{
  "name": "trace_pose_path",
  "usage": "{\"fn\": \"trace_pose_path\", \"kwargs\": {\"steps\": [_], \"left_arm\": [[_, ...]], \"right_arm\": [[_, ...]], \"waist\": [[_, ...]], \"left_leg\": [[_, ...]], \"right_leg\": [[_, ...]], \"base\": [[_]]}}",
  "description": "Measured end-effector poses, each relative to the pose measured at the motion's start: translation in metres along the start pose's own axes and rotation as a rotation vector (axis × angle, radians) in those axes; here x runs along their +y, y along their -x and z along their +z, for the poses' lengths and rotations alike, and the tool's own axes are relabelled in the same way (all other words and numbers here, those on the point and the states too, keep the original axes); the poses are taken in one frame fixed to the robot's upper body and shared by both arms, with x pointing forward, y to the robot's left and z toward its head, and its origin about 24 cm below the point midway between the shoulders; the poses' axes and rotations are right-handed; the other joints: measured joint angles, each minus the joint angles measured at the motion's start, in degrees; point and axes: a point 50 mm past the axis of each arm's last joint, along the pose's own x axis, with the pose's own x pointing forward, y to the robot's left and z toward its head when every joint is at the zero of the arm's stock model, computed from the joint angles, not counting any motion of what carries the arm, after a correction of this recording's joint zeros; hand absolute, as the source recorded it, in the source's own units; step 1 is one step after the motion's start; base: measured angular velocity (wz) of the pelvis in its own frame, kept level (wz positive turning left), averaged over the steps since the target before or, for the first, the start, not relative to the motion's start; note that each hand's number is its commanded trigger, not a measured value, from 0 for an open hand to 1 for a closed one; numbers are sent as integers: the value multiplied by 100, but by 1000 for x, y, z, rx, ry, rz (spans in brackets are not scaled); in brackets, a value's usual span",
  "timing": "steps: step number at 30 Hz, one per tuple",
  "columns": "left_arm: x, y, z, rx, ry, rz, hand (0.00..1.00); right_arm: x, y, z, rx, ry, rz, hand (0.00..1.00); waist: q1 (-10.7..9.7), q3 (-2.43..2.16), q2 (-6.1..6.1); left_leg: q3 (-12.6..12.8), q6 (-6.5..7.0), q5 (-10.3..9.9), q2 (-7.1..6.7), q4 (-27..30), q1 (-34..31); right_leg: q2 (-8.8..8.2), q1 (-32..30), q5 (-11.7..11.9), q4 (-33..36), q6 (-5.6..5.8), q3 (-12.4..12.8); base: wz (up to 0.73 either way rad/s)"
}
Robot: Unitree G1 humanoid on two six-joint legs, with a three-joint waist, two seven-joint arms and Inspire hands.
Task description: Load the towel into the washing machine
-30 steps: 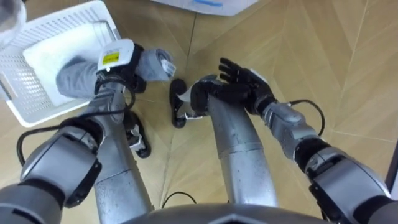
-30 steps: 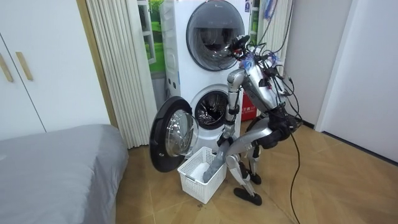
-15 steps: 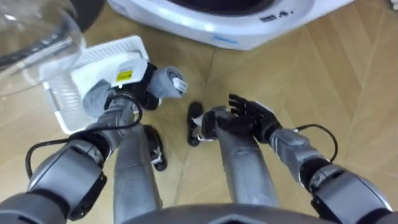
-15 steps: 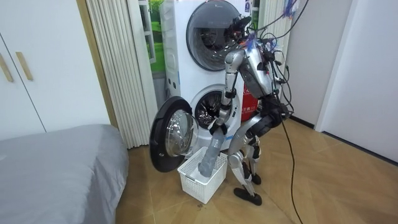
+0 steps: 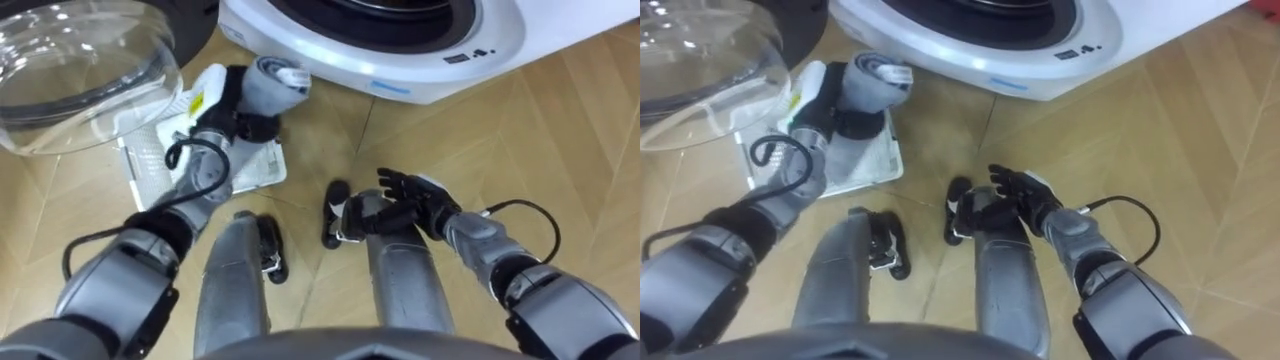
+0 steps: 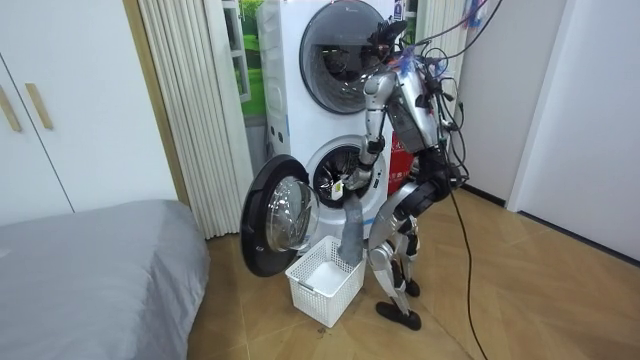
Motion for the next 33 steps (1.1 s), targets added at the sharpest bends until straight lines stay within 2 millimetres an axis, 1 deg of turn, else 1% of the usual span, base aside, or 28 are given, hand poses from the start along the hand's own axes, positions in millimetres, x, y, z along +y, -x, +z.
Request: {"fn": "trace_pose_path", "kwargs": {"steps": [1,4,6,8,10,11,12,13,16,20,27,29,30,33], "left_arm": [[-5,1,4,-11,46,-40,100],[-11,2,12,-30,157,-101,100],[-15,1,17,-21,291,-151,100],[-16,1,17,-10,372,-194,100],[-21,4,15,0,462,-262,100],[-25,5,15,0,472,-287,100],[-28,7,15,-1,489,-322,100],[-31,9,15,-2,509,-356,100],[-37,14,17,-17,583,-424,100],[-39,17,16,-15,664,-459,100],[-45,24,8,22,804,-539,100],[-46,25,6,34,823,-548,100],[-46,26,5,37,827,-556,100],[-48,28,4,42,831,-585,100]], "right_arm": [[-1,0,0,5,-4,-2,0],[-2,0,0,12,-4,-4,0],[-3,0,-1,18,5,-8,0],[-3,0,-1,17,4,-9,0],[-2,0,0,18,2,-8,0],[-2,0,0,16,1,-6,0],[1,-1,1,8,-1,1,0],[3,-1,2,1,-6,15,0],[6,-3,8,-19,-14,57,0],[10,-4,10,-31,-27,77,0],[15,-3,4,-25,-49,80,0],[16,-3,2,-25,-53,81,0],[16,-2,1,-24,-52,81,0],[16,-2,1,-20,-48,81,0]], "waist": [[27,-3,-3],[77,-21,-18],[115,-31,-21],[129,-34,-26],[142,-53,-55],[141,-60,-67],[141,-79,-94],[141,-119,-111],[135,-126,-108],[139,-127,-106],[144,-145,-76],[157,-154,-60],[166,-170,-37],[195,-188,-5]], "left_leg": [[1,0,5,0,-14,-1],[26,-1,20,-9,-59,18],[87,5,63,-9,-90,48],[87,2,68,-9,-90,66],[91,4,70,-9,-90,94],[94,6,75,-8,-92,98],[102,13,92,-4,-96,110],[104,17,100,0,-104,111],[112,50,165,-9,-190,161],[126,69,187,-8,-238,237],[112,77,245,5,-369,299],[105,76,246,17,-386,310],[107,75,251,17,-419,323],[149,81,255,1,-490,397]], "right_leg": [[0,0,0,-9,0,-2],[-12,0,1,-18,-1,5],[-43,20,4,-16,-1,0],[-47,44,4,-16,-1,-7],[-53,79,4,-24,-1,-16],[-56,88,4,-30,-1,-22],[-64,111,7,-43,0,-35],[-68,122,22,-60,1,-49],[-88,209,102,-174,19,-88],[-101,310,156,-246,24,-120],[-77,430,236,-447,42,-188],[-53,454,247,-496,53,-195],[-40,464,267,-541,62,-190],[-47,495,270,-563,69,-166]], "base": [[0],[0],[4],[2],[0],[6],[7],[6],[7],[2],[1],[0],[-5],[-5]]}}
